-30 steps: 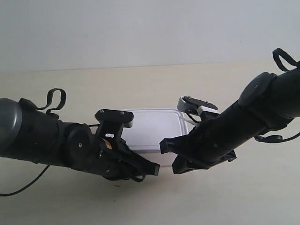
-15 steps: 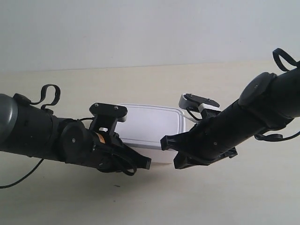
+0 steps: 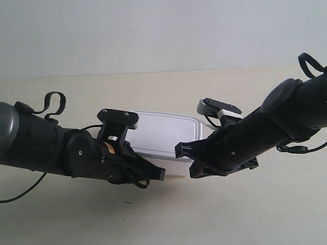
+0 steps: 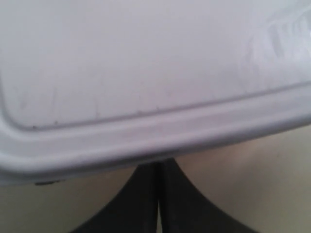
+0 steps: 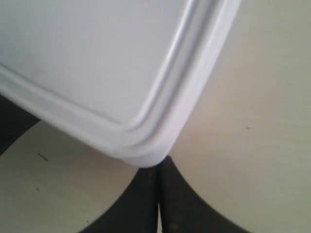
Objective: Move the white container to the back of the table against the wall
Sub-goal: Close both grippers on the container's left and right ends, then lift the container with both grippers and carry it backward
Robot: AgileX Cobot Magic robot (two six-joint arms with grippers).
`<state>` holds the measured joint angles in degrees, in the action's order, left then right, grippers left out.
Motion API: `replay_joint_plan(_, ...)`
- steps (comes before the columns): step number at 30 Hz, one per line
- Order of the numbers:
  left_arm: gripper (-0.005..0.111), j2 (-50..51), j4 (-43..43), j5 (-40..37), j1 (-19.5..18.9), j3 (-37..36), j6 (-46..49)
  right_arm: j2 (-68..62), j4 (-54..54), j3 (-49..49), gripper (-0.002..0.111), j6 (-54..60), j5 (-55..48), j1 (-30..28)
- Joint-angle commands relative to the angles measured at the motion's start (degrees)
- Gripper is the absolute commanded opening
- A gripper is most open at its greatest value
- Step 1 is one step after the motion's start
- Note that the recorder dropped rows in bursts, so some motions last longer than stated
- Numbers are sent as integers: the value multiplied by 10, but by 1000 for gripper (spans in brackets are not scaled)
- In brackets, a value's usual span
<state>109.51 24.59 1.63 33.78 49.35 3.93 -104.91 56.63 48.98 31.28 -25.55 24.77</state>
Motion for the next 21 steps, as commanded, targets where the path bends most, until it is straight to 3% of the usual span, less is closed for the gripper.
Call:
replay_joint_plan(1, 0, 0, -4, 15, -2, 3, 2, 1, 4, 1, 0, 6, 9, 2)
replay_joint_plan(11, 0, 1, -4, 18, -2, 30, 23, 1, 4, 3, 0, 5, 49, 2)
replay_joint_plan(16, 0, 21, -4, 14, -3, 53, 43, -34, 1, 69, 0, 2, 45, 2)
replay_joint_plan(21, 0, 50, -5, 15, -46, 87, 68, -80, 1, 107, 0, 1, 47, 2)
